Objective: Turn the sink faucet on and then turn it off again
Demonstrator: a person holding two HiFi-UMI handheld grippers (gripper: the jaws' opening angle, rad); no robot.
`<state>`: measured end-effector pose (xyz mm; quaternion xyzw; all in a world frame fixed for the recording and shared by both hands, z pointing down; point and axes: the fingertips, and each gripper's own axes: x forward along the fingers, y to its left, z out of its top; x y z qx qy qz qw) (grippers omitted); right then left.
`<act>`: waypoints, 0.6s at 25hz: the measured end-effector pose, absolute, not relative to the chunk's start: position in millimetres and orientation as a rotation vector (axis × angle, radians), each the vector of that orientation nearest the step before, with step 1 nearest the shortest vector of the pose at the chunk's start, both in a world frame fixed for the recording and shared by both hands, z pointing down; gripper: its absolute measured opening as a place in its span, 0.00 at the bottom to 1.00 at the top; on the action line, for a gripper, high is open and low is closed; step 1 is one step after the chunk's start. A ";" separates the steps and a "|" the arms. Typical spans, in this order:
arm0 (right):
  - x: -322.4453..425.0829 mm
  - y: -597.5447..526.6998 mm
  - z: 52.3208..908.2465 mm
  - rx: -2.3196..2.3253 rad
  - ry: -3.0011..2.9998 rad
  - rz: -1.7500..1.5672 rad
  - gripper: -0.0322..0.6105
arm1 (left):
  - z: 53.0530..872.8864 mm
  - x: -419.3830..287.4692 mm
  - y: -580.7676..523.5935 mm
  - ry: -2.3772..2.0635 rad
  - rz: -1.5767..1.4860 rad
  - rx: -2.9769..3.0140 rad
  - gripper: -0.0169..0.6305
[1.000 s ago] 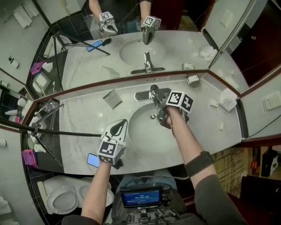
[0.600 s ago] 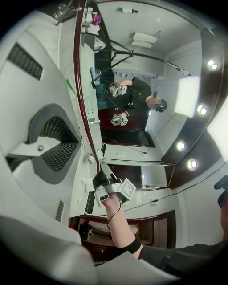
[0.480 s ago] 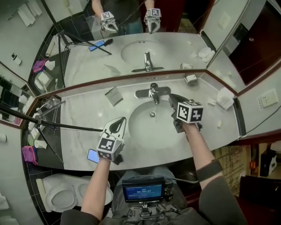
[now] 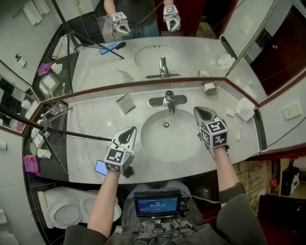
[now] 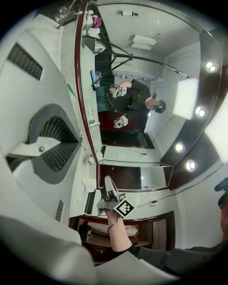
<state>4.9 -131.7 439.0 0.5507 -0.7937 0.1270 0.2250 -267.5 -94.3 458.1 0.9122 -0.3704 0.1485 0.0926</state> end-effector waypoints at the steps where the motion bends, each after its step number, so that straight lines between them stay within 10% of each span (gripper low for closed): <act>1: 6.2 -130.5 439.0 1.520 -2.185 0.342 0.08 | 458.6 -268.1 -93.9 -1.099 0.440 2.707 0.03; 15: 12.9 -122.4 459.6 1.481 -2.129 0.289 0.08 | 464.5 -268.8 -85.5 -1.078 0.459 2.710 0.03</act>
